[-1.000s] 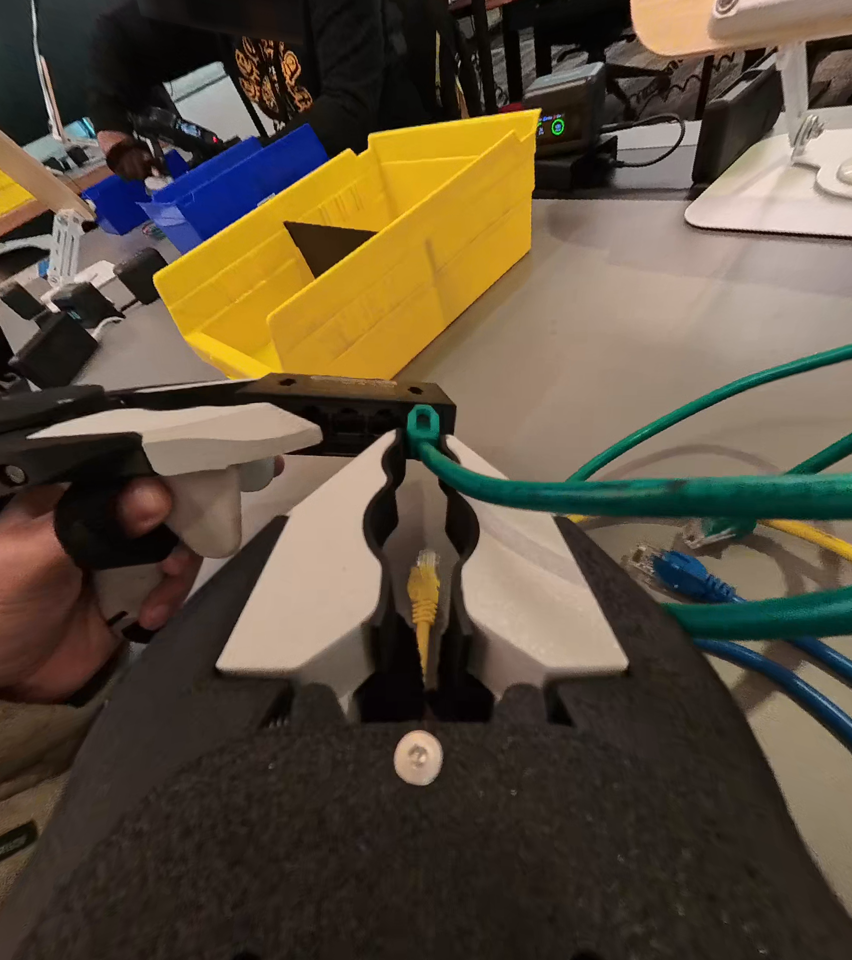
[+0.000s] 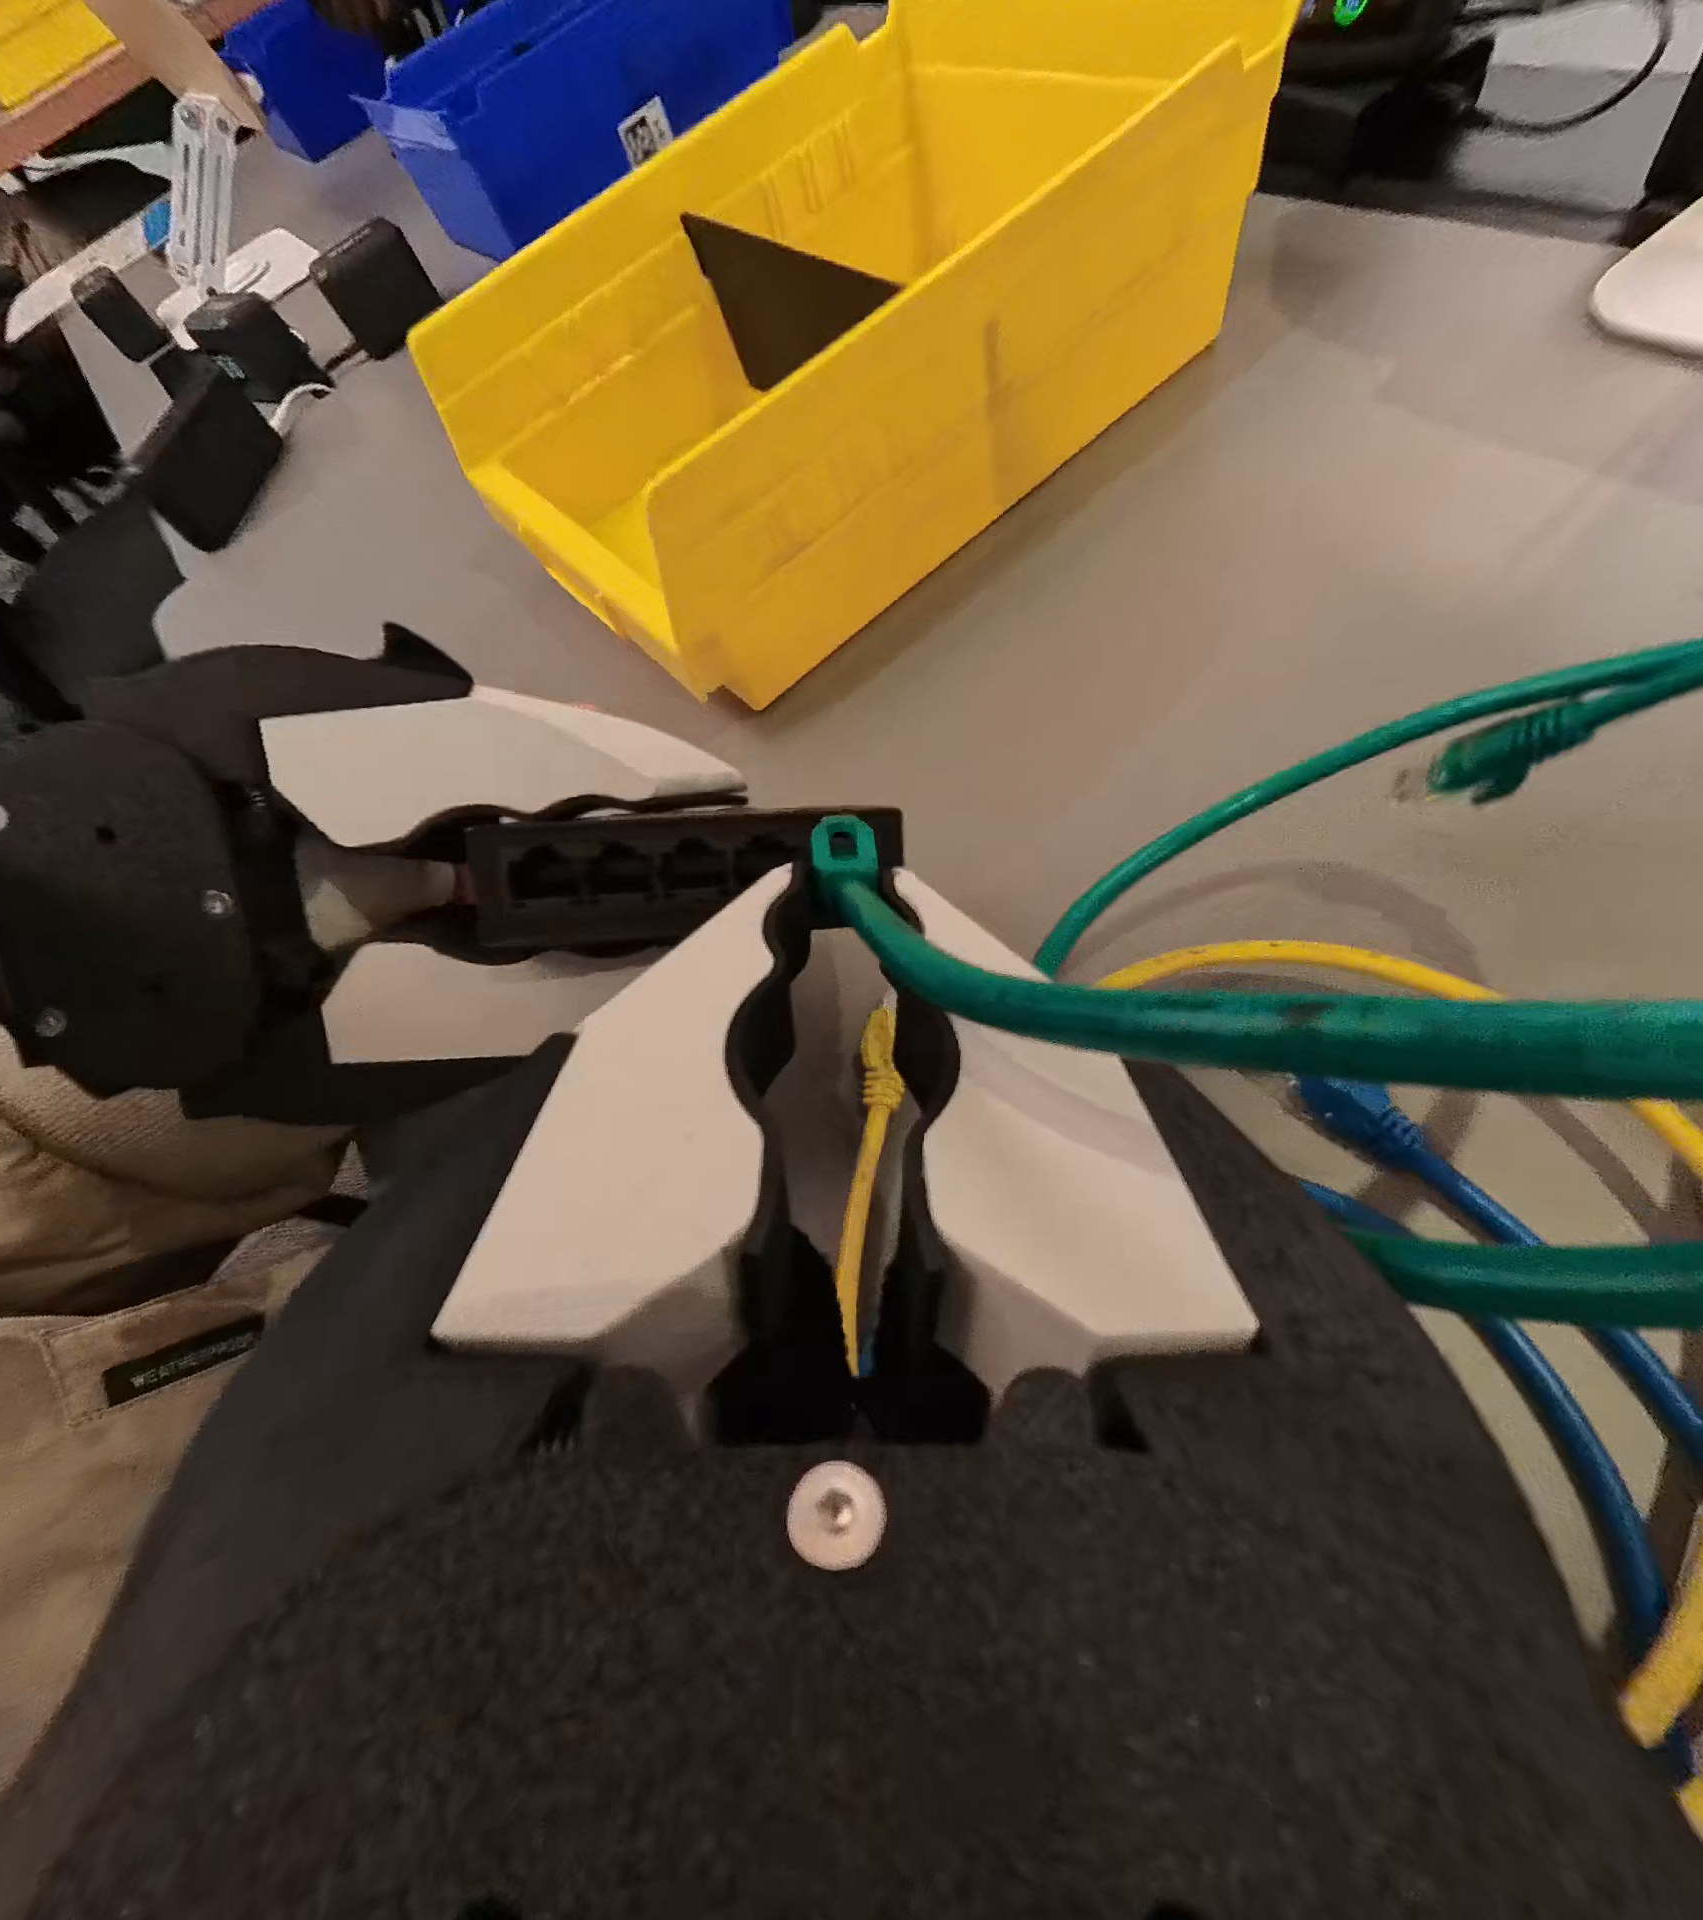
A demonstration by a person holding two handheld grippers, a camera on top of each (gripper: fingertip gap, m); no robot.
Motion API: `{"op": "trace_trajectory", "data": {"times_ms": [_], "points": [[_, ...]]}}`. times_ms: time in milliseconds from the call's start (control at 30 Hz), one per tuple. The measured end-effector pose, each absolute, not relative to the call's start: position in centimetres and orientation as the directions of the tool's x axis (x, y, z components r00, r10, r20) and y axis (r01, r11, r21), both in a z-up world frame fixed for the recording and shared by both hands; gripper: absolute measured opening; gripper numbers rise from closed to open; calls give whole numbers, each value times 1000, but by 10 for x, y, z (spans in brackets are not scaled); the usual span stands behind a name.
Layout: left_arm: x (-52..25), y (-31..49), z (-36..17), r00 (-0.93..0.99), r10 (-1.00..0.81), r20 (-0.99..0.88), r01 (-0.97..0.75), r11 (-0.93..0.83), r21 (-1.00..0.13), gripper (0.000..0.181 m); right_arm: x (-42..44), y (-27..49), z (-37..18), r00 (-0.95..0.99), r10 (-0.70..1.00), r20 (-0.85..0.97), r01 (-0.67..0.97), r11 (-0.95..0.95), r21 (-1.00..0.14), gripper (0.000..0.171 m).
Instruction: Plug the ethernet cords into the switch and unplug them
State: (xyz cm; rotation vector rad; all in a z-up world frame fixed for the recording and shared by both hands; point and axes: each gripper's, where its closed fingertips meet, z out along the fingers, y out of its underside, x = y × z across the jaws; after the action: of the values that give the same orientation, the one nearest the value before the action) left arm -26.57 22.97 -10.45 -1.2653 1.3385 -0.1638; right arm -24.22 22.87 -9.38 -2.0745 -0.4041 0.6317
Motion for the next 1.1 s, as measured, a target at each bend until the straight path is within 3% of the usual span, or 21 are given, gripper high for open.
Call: {"op": "trace_trajectory", "data": {"times_ms": [133, 233, 400, 500, 567, 767, 1100], "points": [[-258, 218, -95, 319, -781, -537, -457, 370, -809, 29, -244, 228, -99, 713, 554, -430, -31, -588, -808, 14], [-260, 222, -102, 329, -811, -484, -479, 299, -825, 29, -240, 226, -93, 698, 583, -416, -21, -564, -825, 12], [-271, 238, -130, 344, -743, -574, -640, 262, -723, 29, -238, 225, -69, 732, 564, -382, -15, -547, -837, 12], [-266, 233, -110, 387, -773, -503, -540, 252, -803, 29, -232, 226, -80, 778, 560, -284, 88, -545, -834, 12], [-263, 228, -109, 377, -842, -387, -476, 182, -860, 29, -233, 226, -88, 766, 543, -343, 44, -576, -816, 12], [-263, 224, -97, 350, -849, -395, -401, 245, -883, 29, -232, 229, -91, 702, 518, -488, -80, -624, -777, 12], [-257, 218, -100, 302, -842, -447, -424, 301, -854, 29, -242, 226, -101, 637, 547, -543, -54, -671, -740, 12]]}}
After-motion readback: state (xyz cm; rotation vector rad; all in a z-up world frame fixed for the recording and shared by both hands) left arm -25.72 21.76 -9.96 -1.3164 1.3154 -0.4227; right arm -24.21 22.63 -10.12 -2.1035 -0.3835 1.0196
